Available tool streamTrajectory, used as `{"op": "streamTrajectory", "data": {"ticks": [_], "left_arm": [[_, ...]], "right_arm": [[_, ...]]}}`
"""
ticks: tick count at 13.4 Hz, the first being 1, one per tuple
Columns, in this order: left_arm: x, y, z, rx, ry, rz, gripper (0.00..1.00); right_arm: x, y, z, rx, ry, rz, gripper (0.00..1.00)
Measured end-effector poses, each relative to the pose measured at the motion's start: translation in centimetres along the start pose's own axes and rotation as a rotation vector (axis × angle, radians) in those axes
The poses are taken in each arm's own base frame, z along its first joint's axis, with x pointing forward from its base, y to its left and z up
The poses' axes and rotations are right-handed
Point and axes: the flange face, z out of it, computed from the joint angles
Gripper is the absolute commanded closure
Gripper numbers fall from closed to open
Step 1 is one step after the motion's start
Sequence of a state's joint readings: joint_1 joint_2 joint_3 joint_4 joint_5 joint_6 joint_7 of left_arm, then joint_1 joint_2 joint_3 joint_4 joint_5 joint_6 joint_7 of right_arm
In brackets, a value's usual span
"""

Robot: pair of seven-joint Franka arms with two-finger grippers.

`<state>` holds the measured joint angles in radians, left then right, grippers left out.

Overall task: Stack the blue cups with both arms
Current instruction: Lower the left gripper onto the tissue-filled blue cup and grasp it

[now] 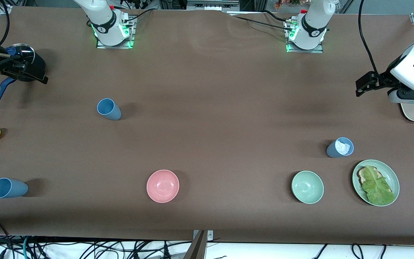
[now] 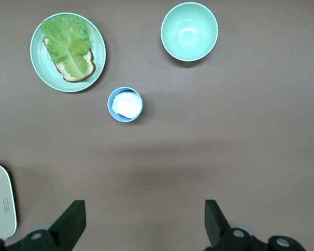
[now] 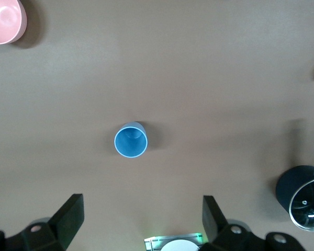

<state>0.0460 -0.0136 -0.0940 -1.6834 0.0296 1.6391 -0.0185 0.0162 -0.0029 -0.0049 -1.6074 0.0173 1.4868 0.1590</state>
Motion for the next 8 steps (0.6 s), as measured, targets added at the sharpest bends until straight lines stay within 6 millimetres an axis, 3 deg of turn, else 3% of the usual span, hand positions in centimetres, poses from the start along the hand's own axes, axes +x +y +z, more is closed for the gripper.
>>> {"op": "streamTrajectory", "data": {"ticks": [4, 6, 8], "left_arm": [[1.5, -0.9, 1.1, -0.005, -0.008, -0.012, 0.00], [3.3, -4.2, 1.8, -0.011, -0.008, -0.037, 0.00], [4.5, -8.3, 4.1, -0.020, -0.042, -0.061, 0.00]], "right_arm": [[0.0, 0.0, 0.1, 0.000, -0.001, 0.000, 0.00], [0.1, -0.1, 0.1, 0.000, -0.002, -0.001, 0.00], [0.1, -0.1, 0.2, 0.000, -0.003, -0.001, 0.00]]}}
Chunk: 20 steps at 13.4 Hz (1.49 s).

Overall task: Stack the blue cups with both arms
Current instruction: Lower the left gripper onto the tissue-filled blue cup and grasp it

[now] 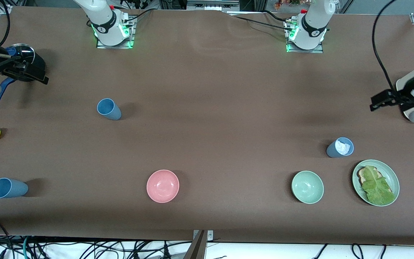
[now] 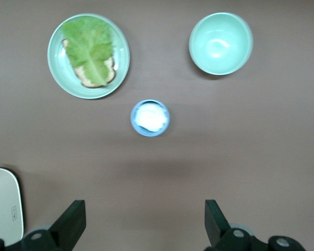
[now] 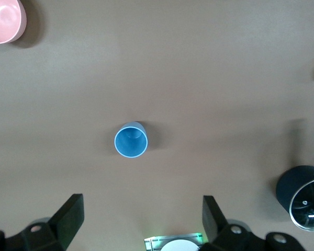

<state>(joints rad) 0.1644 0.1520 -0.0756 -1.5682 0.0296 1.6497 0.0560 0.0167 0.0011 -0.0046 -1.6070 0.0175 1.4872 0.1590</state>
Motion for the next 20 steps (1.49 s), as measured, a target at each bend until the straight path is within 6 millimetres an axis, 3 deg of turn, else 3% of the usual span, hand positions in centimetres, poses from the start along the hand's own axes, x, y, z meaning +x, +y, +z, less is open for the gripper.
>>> {"op": "streamTrajectory", "data": {"ticks": [1, 5, 8, 10, 11, 12, 13, 15, 17, 20], "left_arm": [[0.7, -2.0, 2.0, -0.008, -0.034, 0.020, 0.00], [4.6, -5.5, 11.5, -0.035, -0.088, 0.046, 0.00], [7.1, -5.8, 19.3, -0.051, -0.117, 0.046, 0.00], [7.7, -5.6, 23.1, -0.062, -0.145, 0.050, 0.00], [8.0, -5.5, 24.6, -0.065, -0.152, 0.051, 0.07], [8.3, -5.5, 25.8, -0.066, -0.143, 0.052, 0.23], [8.6, -5.4, 26.8, -0.066, -0.135, 0.052, 0.41], [8.9, -5.1, 28.7, -0.070, -0.134, 0.058, 0.86], [9.1, -4.2, 30.1, -0.073, -0.145, 0.073, 1.00], [9.3, -2.8, 30.2, -0.073, -0.147, 0.093, 1.00]], "right_arm": [[0.0, 0.0, 0.1, 0.000, -0.001, 0.000, 0.00], [0.2, 0.0, 0.2, -0.001, -0.004, 0.000, 0.00], [0.2, 0.0, 0.2, 0.000, -0.004, 0.000, 0.00], [0.2, 0.0, 0.2, 0.000, -0.003, 0.000, 0.00], [0.2, 0.0, 0.2, 0.000, -0.003, 0.000, 0.00], [0.2, 0.0, 0.2, 0.000, -0.003, 0.000, 0.00], [0.2, 0.0, 0.2, 0.000, -0.003, 0.000, 0.00], [0.2, 0.0, 0.2, 0.000, -0.002, 0.000, 0.00], [0.2, 0.0, 0.1, 0.000, -0.002, 0.000, 0.00], [0.2, 0.0, 0.1, 0.000, -0.002, 0.000, 0.00]]}}
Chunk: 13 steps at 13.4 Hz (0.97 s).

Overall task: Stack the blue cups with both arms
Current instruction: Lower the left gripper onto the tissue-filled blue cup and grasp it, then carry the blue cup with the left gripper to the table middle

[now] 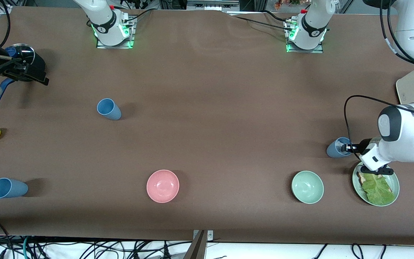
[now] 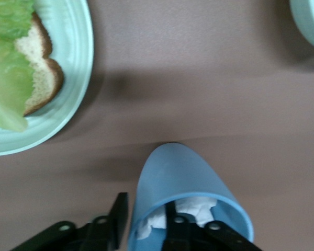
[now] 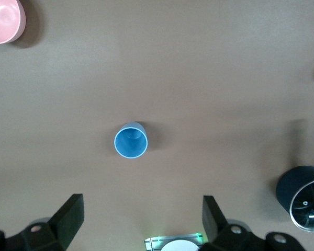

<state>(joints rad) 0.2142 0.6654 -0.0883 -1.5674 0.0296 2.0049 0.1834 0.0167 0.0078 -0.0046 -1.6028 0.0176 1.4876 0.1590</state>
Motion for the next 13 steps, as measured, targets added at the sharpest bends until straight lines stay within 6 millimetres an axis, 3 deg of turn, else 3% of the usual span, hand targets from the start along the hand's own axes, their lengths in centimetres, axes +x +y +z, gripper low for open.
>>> {"op": "streamTrajectory", "data": {"ticks": [4, 6, 9, 11, 13], "left_arm": [[0.5, 1.0, -0.8, 0.004, 0.016, 0.015, 1.00], [1.0, 3.6, -2.0, 0.014, 0.034, 0.053, 1.00], [1.3, 11.7, -5.8, 0.033, 0.038, 0.048, 1.00], [0.5, 19.4, -7.8, 0.051, 0.025, -0.003, 1.00], [-0.9, 26.8, -8.6, 0.050, 0.021, -0.033, 1.00]], "right_arm": [[0.0, 0.0, 0.0, 0.000, 0.000, 0.000, 0.00], [0.0, 0.0, 0.0, 0.000, 0.000, 0.000, 0.00], [0.0, 0.0, 0.0, 0.000, 0.000, 0.000, 0.00], [0.0, 0.0, 0.0, 0.000, 0.000, 0.000, 0.00], [0.0, 0.0, 0.0, 0.000, 0.000, 0.000, 0.00]]}}
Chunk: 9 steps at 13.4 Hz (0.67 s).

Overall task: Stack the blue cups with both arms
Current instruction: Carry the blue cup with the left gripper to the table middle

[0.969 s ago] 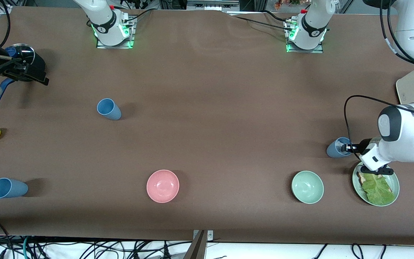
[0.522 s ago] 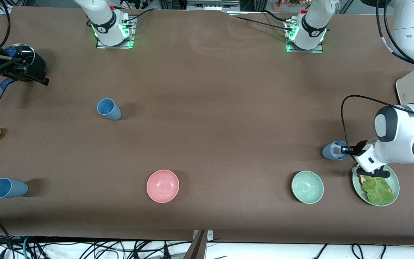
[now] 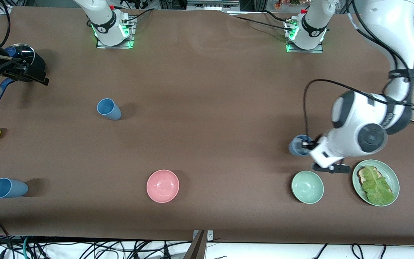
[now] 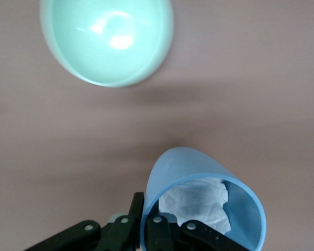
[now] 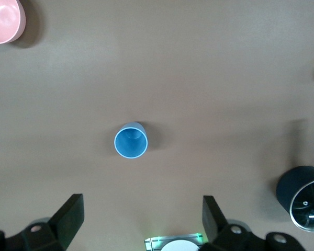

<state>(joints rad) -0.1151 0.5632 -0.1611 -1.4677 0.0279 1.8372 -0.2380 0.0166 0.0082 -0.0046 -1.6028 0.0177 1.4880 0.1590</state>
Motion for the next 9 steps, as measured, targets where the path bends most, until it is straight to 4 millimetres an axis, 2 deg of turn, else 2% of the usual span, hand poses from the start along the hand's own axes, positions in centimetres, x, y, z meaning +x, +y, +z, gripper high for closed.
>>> {"op": "streamTrajectory", "data": {"ticks": [1, 5, 7, 9], "left_arm": [[-1.0, 3.4, -0.2, -0.013, -0.005, -0.018, 1.00], [-4.9, 13.8, 0.4, -0.047, -0.041, -0.095, 1.00], [-6.7, 18.2, 2.1, -0.031, -0.059, -0.095, 1.00], [-7.9, 21.8, 4.8, -0.035, -0.055, -0.102, 1.00]], "right_arm": [[0.0, 0.0, 0.0, 0.000, 0.000, 0.000, 0.00], [0.0, 0.0, 0.0, 0.000, 0.000, 0.000, 0.00], [0.0, 0.0, 0.0, 0.000, 0.000, 0.000, 0.00], [0.0, 0.0, 0.0, 0.000, 0.000, 0.000, 0.00]]}}
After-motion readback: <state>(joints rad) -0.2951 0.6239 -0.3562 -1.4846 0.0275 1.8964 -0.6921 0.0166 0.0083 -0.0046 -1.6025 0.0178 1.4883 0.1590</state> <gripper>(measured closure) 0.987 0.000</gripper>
